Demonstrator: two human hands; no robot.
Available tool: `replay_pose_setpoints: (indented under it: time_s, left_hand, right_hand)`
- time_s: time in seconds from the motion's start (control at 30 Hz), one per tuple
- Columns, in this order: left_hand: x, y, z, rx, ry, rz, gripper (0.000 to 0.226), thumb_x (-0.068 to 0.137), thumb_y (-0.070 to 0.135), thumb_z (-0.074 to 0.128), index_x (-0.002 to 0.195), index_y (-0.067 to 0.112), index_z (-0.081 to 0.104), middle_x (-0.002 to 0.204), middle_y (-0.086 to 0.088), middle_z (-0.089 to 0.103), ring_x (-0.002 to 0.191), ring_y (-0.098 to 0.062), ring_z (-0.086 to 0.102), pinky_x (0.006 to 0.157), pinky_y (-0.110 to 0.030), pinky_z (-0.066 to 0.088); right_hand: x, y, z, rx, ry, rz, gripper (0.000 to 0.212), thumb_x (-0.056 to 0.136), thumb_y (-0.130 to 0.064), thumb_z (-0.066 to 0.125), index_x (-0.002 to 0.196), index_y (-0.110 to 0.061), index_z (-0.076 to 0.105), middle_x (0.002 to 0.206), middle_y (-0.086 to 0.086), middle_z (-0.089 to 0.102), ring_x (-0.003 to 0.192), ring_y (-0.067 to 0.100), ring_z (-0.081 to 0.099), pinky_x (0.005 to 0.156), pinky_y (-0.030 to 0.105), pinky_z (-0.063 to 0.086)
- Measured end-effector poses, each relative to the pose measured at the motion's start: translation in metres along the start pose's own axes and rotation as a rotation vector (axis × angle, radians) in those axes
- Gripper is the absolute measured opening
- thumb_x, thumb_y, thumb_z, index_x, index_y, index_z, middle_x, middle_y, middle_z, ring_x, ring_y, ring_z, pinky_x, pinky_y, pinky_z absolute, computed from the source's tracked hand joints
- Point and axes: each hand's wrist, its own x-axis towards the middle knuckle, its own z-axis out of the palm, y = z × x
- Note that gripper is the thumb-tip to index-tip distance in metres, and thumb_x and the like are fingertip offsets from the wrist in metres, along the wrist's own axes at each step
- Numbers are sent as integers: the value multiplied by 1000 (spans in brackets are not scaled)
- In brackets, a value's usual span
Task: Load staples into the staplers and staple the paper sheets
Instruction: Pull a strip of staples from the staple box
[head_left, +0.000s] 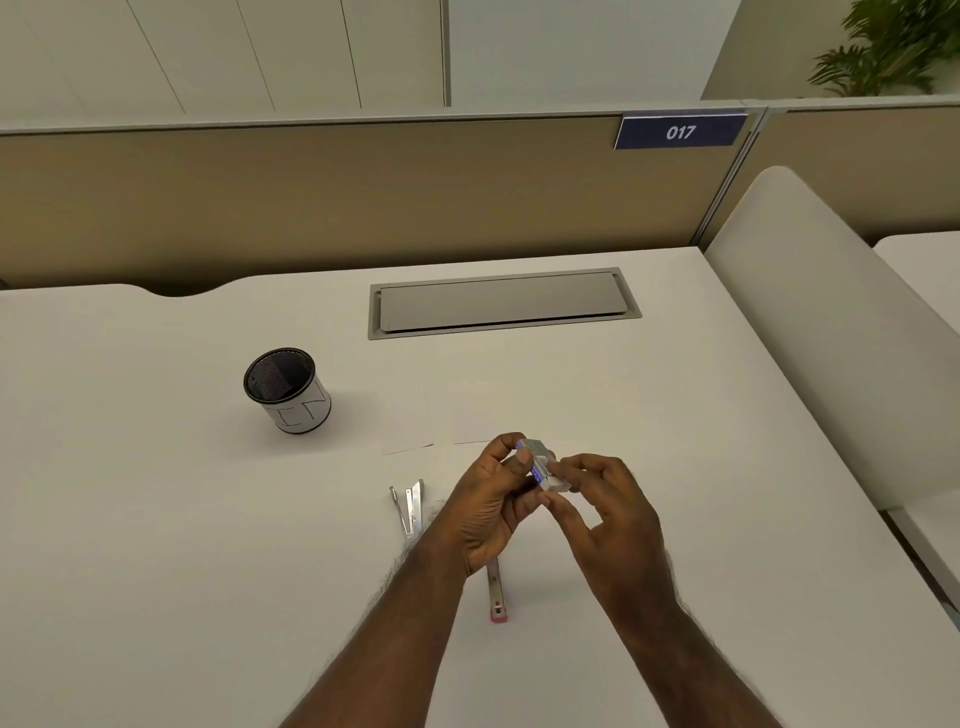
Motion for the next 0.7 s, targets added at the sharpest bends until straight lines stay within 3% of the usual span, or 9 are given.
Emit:
replay_pose_setpoints:
  time_s: [0.1,0.23,0.33,0.43,0.53,0.63,0.7]
  left_hand:
    - [-2,1,0,2,10,16,31,79,18,61,109,9,59,103,-16,68,80,-23,72,55,-22,59]
    - [-3,1,-1,-44,5,36,24,87,14,55,110,8,58,103,-16,71,88,-28,73,71,-30,62]
    - [-7,2,0,-77,-17,51,18,93,11,48,109,6,56,99,-15,74,88,-34,73,75,-34,61]
    - [-10,4,3,-64,-34,68,24,84,15,54,106,5,57,99,-15,74,88,-35,73,75,-34,61]
    - [-12,4,3,-44,-39,75,16,92,11,49,103,5,58,97,-14,74,87,-33,73,72,-31,62]
    - [-12,2,1,-16,-31,64,13,95,9,46,101,6,57,96,-11,75,86,-27,74,68,-27,62]
    - [-12,1,0,-4,-40,62,13,91,11,50,101,7,57,97,-11,75,87,-26,74,68,-27,62]
  right_hand:
    - [-3,-6,-3,-47,15,-46,31,85,-38,63,110,-22,70,108,-4,65,98,11,61,76,38,57]
    - [-7,-10,-12,-39,30,-74,29,86,-42,64,104,-21,71,105,-5,66,101,11,61,80,35,55]
    - [-10,-13,-18,5,30,-46,29,90,-43,55,97,-20,72,98,-5,67,95,11,61,74,35,56]
    - [-9,-20,-23,50,29,-4,30,92,-38,52,89,-16,72,88,-7,67,84,10,62,70,26,53]
    - [-5,-28,-28,135,31,101,14,91,-29,62,92,-19,72,88,-12,70,86,3,63,72,8,47]
    - [-1,-28,-31,135,-10,173,9,87,-17,68,93,-22,73,88,-17,71,84,3,66,67,9,49]
    - [1,-27,-33,95,-45,197,9,86,-19,70,92,-24,75,85,-15,72,80,4,67,67,13,51]
